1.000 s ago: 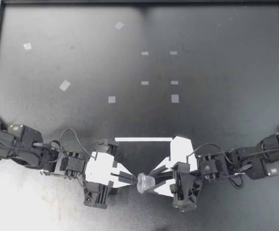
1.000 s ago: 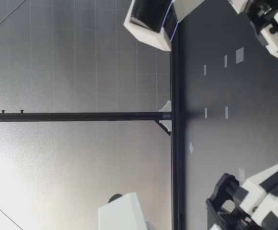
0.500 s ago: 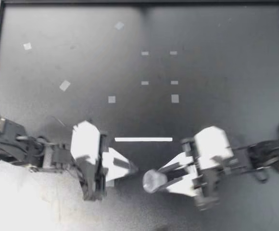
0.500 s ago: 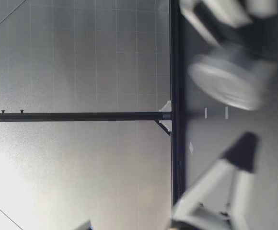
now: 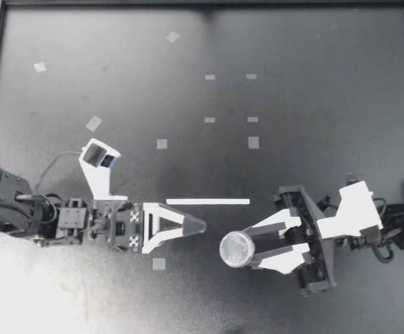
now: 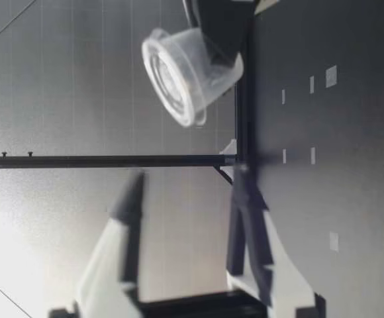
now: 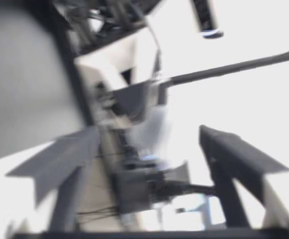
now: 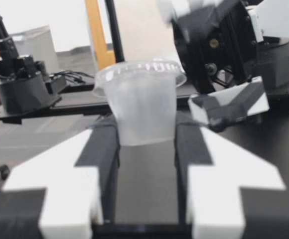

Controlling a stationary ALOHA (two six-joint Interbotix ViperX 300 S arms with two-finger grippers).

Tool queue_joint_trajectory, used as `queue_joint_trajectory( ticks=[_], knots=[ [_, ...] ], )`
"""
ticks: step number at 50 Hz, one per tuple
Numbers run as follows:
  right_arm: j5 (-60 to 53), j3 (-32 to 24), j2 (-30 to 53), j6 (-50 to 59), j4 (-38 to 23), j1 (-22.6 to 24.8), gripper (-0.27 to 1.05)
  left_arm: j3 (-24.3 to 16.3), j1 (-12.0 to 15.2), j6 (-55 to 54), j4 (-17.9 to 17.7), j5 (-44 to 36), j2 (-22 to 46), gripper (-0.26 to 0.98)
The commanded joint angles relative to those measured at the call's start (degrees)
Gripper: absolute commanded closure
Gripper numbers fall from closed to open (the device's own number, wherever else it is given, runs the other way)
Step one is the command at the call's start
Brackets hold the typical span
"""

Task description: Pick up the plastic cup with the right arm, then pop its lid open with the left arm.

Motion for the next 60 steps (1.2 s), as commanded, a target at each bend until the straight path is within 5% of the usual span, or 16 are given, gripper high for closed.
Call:
queue_joint_trajectory(
  ticks=[1, 30, 60],
  knots=[
    [-0.62, -1.14, -0.79, -0.35, 0.09, 0.18, 0.49, -2.11, -0.09, -2.72, 0.70, -0.18, -1.23, -0.07],
    [6.42, -2.81, 1.41, -1.85, 0.70, -2.81, 0.49, -2.46, -0.26, -3.69, 5.36, -1.41, -2.11, -0.04],
    [15.64, -2.72, 0.44, 5.45, 0.97, -0.62, 0.49, 1.32, 1.85, 12.39, 4.04, -3.87, -3.69, -0.04]
  ],
)
